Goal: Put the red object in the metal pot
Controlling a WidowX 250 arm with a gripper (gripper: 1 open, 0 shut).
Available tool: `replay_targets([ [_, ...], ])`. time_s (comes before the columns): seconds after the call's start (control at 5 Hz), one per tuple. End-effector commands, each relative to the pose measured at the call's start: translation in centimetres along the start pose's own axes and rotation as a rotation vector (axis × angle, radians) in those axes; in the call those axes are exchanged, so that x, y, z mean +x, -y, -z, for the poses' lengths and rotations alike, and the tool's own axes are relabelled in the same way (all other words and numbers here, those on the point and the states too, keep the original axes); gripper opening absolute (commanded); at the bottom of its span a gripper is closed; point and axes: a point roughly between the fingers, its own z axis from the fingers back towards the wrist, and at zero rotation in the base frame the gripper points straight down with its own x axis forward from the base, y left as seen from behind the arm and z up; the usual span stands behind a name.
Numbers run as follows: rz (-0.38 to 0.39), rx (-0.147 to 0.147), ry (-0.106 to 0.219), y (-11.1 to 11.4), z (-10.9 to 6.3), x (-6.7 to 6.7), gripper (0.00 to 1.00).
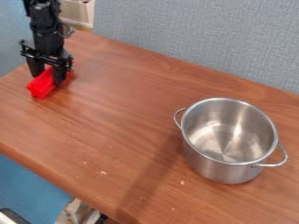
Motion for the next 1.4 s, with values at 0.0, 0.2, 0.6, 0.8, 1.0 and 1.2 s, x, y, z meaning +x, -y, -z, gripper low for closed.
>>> replay_targets([
  [0.0,0.025,0.018,0.042,0.44,-1.33,0.66,0.00],
  [0.2,0.031,0.021,0.047,0.48,-1.33,0.63,0.00],
  [0.6,0.040,0.026,0.054,0.50,-1.32,0.57,0.00],
  [0.8,0.042,0.029,0.056,0.51,-1.36,0.52,0.00],
  [1.0,0.043,0.025,0.060,0.83,-1.68,0.34,0.00],
  [1.2,0.044,0.021,0.064,1.14,-1.98,0.16,0.00],
])
